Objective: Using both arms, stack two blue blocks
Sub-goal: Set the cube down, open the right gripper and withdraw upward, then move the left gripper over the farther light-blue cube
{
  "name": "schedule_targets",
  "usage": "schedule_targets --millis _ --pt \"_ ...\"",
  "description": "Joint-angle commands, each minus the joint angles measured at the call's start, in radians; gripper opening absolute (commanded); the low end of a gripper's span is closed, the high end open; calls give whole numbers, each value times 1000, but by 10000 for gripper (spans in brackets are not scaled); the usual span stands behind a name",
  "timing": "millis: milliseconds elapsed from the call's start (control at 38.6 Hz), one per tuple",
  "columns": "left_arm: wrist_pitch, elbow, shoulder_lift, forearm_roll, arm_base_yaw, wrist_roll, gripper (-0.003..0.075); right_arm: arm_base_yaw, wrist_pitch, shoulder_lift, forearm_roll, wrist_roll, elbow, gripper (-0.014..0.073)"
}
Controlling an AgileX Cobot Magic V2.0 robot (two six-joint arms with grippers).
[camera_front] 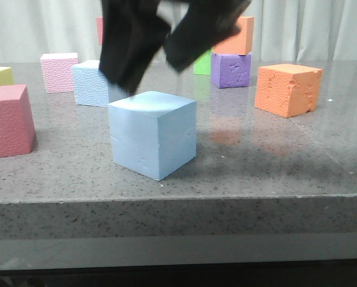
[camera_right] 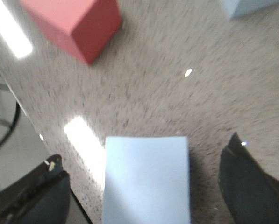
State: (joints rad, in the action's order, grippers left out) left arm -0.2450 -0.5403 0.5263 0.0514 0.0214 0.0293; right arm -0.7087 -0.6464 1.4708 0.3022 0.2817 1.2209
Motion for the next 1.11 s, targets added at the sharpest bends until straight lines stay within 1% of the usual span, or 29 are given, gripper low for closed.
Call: schedule_targets --millis 0,78,129,336,414,543,750,906,1087 --pt "82 -31 9 5 -1 -6 661 34 68 -107 7 -68 33 589" --pt "82 -31 9 5 -1 -6 661 69 69 -147 7 -95 32 497" --pt "82 -31 9 5 -1 -6 661 97 64 -171 7 -104 30 415" --pt "82 -31 9 5 -1 -6 661 219 -15 -252 7 -110 7 22" --pt "82 -31 9 5 -1 -6 661 259 -15 -289 7 -110 -37 -67" --pt "82 -31 9 5 -1 -6 661 342 18 -369 7 -111 -145 -69" --pt "87 -31 9 5 -1 -6 661 473 56 -562 7 -111 -366 -69" --pt "111 -31 16 5 -1 -6 661 488 118 -720 7 -111 -552 -69" --pt "105 -70 91 5 -7 -6 661 488 174 -875 7 -111 -676 -69"
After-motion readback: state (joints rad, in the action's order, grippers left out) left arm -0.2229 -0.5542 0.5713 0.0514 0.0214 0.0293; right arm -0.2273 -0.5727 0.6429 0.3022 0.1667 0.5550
